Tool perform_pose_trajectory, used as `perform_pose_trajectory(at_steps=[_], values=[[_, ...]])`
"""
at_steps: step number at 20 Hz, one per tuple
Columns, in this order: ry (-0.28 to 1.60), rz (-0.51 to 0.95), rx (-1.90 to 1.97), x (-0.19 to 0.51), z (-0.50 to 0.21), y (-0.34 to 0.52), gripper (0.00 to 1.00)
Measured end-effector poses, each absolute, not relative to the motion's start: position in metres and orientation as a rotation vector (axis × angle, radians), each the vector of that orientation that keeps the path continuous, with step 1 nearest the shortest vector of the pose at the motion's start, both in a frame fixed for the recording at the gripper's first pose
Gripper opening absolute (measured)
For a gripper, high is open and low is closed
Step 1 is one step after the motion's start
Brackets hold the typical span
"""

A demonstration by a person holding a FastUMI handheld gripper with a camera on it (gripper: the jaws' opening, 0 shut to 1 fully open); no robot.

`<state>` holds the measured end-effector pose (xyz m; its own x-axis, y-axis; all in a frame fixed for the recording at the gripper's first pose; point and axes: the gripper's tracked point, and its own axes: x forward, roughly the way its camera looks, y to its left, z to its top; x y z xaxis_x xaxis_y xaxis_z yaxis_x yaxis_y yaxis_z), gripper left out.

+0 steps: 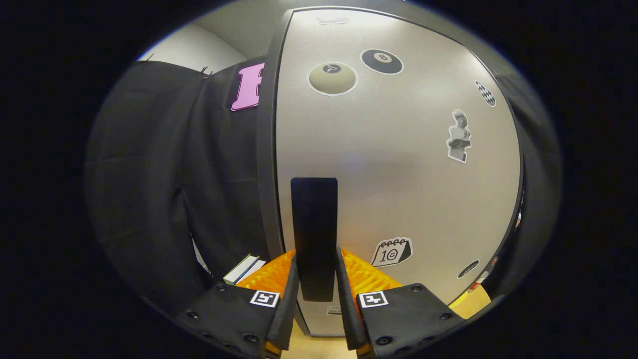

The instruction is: Open the shoe cabinet door, grab the shoes and put them into the shoe cabinet, then close the shoe cabinet door.

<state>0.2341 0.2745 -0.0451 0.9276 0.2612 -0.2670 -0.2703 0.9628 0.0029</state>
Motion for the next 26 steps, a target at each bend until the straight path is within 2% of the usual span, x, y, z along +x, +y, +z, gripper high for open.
perform_pose_trajectory(at_steps=[1, 4, 7, 8, 10, 11, 26], values=[[0.266, 0.267, -0.039, 0.239, -0.045, 0.274, 0.37], [0.262, 0.254, -0.072, 0.235, -0.045, 0.273, 0.37], [0.253, 0.270, -0.094, 0.237, -0.046, 0.274, 0.25], [0.252, 0.283, -0.099, 0.235, -0.047, 0.273, 0.25], [0.267, 0.305, -0.094, 0.235, -0.049, 0.273, 0.18], [0.266, 0.311, -0.093, 0.233, -0.047, 0.273, 0.12], [0.287, 0.388, -0.065, 0.159, -0.036, 0.231, 0.12]])
